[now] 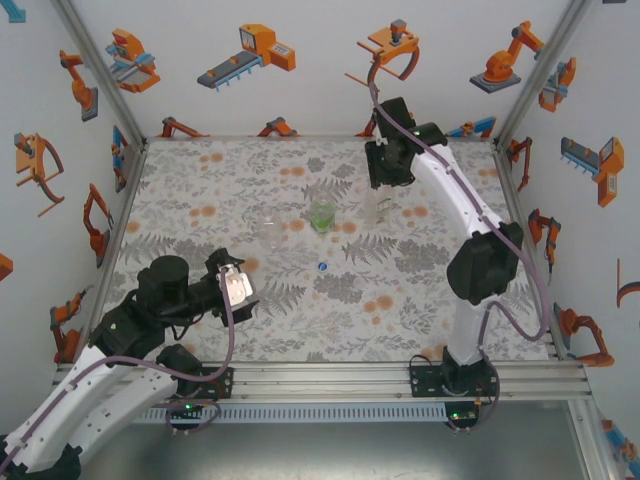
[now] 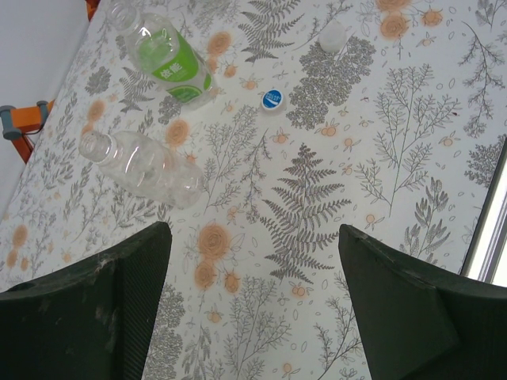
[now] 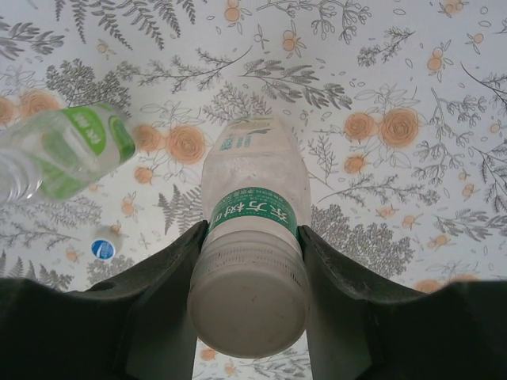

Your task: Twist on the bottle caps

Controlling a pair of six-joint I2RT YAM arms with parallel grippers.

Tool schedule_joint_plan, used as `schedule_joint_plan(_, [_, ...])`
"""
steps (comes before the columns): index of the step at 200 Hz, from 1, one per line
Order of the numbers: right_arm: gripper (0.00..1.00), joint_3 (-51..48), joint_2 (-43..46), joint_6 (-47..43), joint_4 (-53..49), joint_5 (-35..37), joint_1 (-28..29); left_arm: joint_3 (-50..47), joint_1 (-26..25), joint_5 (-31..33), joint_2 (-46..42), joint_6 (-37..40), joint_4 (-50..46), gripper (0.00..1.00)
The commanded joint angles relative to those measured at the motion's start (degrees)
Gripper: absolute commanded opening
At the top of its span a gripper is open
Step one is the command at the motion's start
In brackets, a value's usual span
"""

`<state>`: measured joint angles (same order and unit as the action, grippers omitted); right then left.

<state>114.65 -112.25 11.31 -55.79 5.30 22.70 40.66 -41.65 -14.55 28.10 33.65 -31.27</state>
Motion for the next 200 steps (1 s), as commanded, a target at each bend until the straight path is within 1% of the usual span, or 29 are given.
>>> schedule_joint_plan(1, [0.27,3.91,-2.92,-1.52,-2.66,-1.46,-1.40,0.12,-0.19,-0.26,0.20,0.23,0.08,0.79])
schedule_joint_plan(36, [0.28,5.06,-5.36,-1.40,-2.92,-2.26,-2.30,0.21,-0.20,-0.28,0.39,0.23,-0.11,0.78])
schedule_joint_plan(70, [0.39,4.03,-5.73,-1.20,-2.64,-2.48,-2.32,0.12,-0.19,-0.22,0.50,0.29,-0.06,0.78])
schedule_joint_plan(90, [0.49,3.85,-5.72,-0.96,-2.53,-2.32,-2.38,0.12,-0.19,-0.31,0.54,0.20,-0.04,0.78])
schedule_joint_plan(120, [0.57,4.62,-4.88,-0.90,-2.48,-2.22,-2.31,0.14,-0.20,-0.43,0.57,0.19,-0.09,0.78])
schedule_joint_plan(162, [0.60,7.15,-2.91,-1.11,-4.22,-0.94,-2.38,-0.03,-0.20,-0.21,0.38,-0.89,0.78,0.78])
schedule_joint_plan(200, [0.60,6.79,2.56,-1.37,-4.44,0.15,-1.45,-1.20,0.16,1.90,-0.62,-8.48,7.40,0.85])
